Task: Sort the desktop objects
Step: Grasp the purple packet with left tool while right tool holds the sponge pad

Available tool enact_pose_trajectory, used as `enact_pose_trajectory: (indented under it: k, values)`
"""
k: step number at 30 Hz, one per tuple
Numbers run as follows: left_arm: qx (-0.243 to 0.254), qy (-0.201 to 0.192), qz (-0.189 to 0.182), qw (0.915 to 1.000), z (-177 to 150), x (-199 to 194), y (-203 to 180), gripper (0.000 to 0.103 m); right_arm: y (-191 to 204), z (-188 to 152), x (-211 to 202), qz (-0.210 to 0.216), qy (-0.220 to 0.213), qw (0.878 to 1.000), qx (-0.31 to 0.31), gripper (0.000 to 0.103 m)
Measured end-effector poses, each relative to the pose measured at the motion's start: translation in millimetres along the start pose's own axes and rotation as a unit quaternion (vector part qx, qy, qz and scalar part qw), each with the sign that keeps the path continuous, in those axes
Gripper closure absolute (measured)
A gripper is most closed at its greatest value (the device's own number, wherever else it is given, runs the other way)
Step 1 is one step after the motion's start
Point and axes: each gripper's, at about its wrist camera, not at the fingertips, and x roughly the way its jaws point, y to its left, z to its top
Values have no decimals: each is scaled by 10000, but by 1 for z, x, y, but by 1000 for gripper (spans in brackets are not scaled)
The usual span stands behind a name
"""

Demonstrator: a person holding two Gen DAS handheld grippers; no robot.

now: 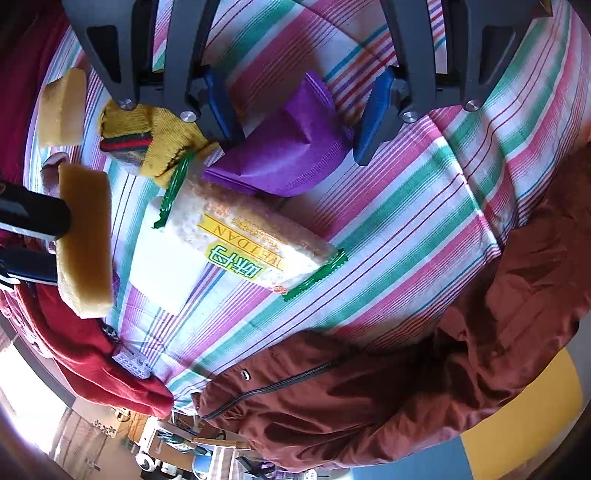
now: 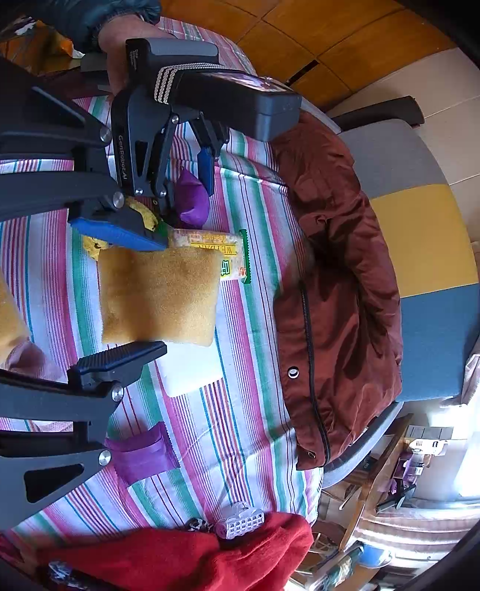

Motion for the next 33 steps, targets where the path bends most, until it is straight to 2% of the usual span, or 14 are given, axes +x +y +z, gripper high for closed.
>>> enact_pose_trajectory:
  k: [2,5,6,7,15,18,21,26,29,30,31,33]
  values:
    - [17,-27,10,10000,1,0,-1,47,0,0,0,-5,-1,10000,6,52]
    - [-6,-188,5,9998,-1,-1,-1,63,1,0,-1,-31,-12,10000,-16,52]
    - [-9,-239,-50,9997,-2,-2,-2,72,1,0,-1,-38,-13,10000,-24,52]
    - [-12,-289,-97,9995,-4,-3,-2,74,1,0,0,-50,-10,10000,-29,52]
    - [-183,-211,-361,9990,-17,-8,0,72,-1,0,3,-132,23,9999,-69,53]
    - [-106,-189,-403,9990,-23,-10,0,61,0,0,2,-124,16,9999,-92,53]
    - [-52,-172,-233,9996,-21,-12,0,52,1,-1,2,-124,14,9999,-103,53]
    - [206,-202,-296,9991,-14,-13,-5,52,1,-1,3,-130,40,9998,-107,53]
    - [244,-345,-405,9983,-13,-15,-7,57,2,-1,4,-141,59,9998,-138,53]
    - [234,-397,-430,9980,-13,-16,-8,68,2,-1,4,-146,65,9998,-139,53]
    - [213,-460,-439,9978,-13,-17,-8,74,1,-1,5,-150,73,9998,-136,53]
    - [102,-498,-505,9974,-15,-18,-9,75,1,-2,6,-172,83,9997,-150,54]
